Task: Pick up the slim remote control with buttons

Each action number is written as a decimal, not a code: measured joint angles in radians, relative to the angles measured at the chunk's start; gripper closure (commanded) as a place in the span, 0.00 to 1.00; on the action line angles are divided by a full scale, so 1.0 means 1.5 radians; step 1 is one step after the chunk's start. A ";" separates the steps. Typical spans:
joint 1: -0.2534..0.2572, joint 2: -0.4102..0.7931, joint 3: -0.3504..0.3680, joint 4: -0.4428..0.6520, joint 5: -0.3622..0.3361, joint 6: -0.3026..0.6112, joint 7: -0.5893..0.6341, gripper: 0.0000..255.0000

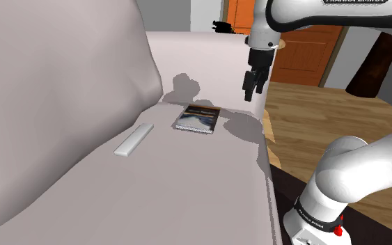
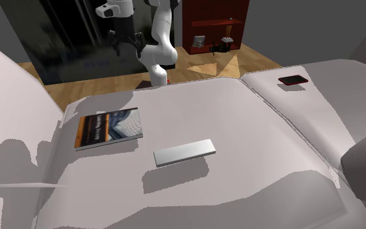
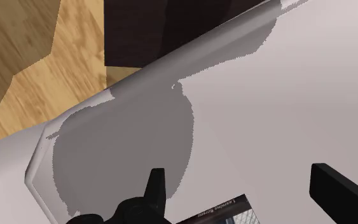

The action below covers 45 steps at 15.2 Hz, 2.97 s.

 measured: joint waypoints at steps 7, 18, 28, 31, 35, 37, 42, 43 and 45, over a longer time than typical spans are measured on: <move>-0.002 0.052 0.084 0.007 0.048 0.040 0.145 0.00; -0.022 0.250 0.252 0.109 0.086 0.133 0.468 0.00; -0.017 0.538 0.349 0.330 -0.018 0.163 0.780 0.00; 0.007 0.633 0.350 0.414 -0.063 0.157 0.862 0.00; 0.055 0.763 0.334 0.562 -0.117 0.120 0.956 0.00; 0.089 0.837 0.321 0.656 -0.142 0.095 0.996 0.00; 0.120 0.912 0.304 0.745 -0.162 0.078 1.031 0.00; 0.119 0.912 0.303 0.737 -0.163 0.086 1.033 0.00; 0.115 0.911 0.303 0.717 -0.163 0.104 1.034 0.00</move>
